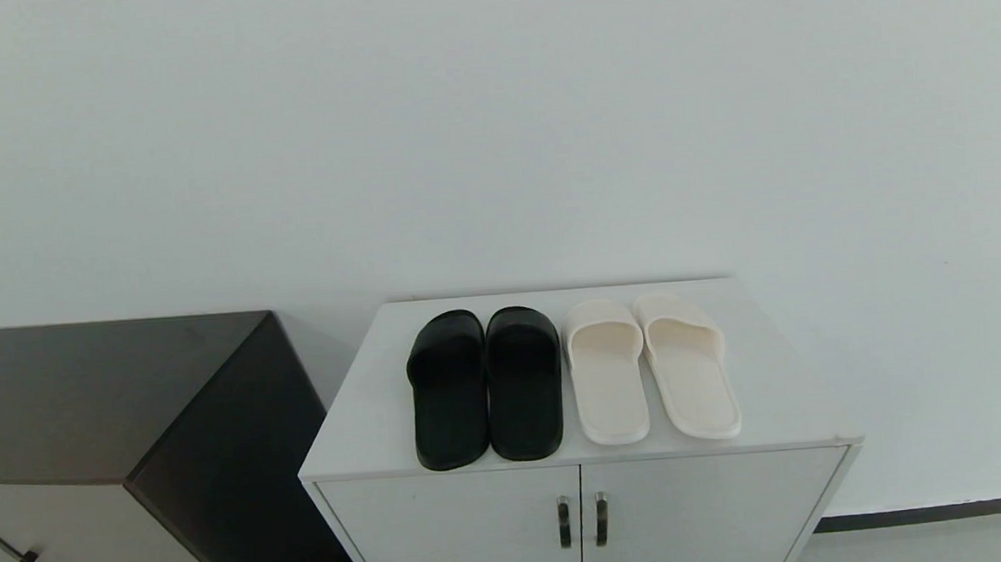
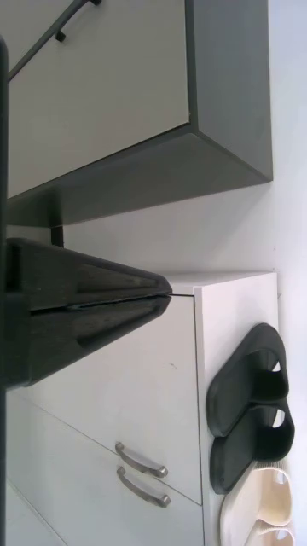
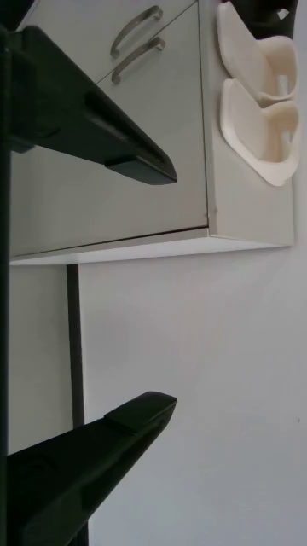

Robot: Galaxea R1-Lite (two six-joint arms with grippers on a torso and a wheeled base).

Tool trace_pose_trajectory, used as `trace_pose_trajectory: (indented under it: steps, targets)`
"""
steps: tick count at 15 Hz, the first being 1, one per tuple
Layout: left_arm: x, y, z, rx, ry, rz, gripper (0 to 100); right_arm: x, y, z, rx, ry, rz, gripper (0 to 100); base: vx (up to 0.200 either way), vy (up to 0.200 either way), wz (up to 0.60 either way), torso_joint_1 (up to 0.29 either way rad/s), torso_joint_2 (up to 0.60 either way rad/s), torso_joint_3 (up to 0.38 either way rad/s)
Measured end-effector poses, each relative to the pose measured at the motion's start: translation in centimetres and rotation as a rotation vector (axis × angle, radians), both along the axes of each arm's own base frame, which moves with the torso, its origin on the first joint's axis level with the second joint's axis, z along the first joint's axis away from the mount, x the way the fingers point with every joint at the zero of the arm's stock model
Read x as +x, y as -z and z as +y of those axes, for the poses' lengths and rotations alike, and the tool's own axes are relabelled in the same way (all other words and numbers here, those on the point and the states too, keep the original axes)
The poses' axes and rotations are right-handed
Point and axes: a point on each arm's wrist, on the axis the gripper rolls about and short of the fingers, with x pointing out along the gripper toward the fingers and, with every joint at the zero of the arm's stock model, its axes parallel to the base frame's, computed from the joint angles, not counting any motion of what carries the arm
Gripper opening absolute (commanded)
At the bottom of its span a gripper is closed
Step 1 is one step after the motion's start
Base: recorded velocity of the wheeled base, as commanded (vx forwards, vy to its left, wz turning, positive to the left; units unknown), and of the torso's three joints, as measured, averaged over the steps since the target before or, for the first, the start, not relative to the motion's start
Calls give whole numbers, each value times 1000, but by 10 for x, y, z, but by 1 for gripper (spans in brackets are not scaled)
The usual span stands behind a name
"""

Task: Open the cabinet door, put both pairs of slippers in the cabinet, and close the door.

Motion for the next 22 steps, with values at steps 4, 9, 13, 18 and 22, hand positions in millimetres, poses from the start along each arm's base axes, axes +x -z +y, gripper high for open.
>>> trace_pose_trajectory:
  steps: [4, 9, 13, 18, 22]
  targets:
    - [0, 0, 0, 1, 2, 1, 0, 0, 0, 0, 0, 0, 0, 100, 0, 0, 0, 0, 0, 0]
    - [0, 0, 0, -5, 3, 1, 0, 0, 0, 0, 1, 0, 1, 100, 0, 0, 0, 0, 0, 0]
    - [0, 0, 0, -3, 2, 1, 0, -2, -11, 0, 15, 4, -47, 100, 0, 0, 0, 0, 0, 0]
    - [0, 0, 0, 0, 1, 1, 0, 5, -97, 4, 54, -165, -58, 100, 0, 0, 0, 0, 0, 0]
    - [0, 0, 0, 0, 1, 1, 0, 77, -121, 12, 131, -351, 119, 100, 0, 0, 0, 0, 0, 0]
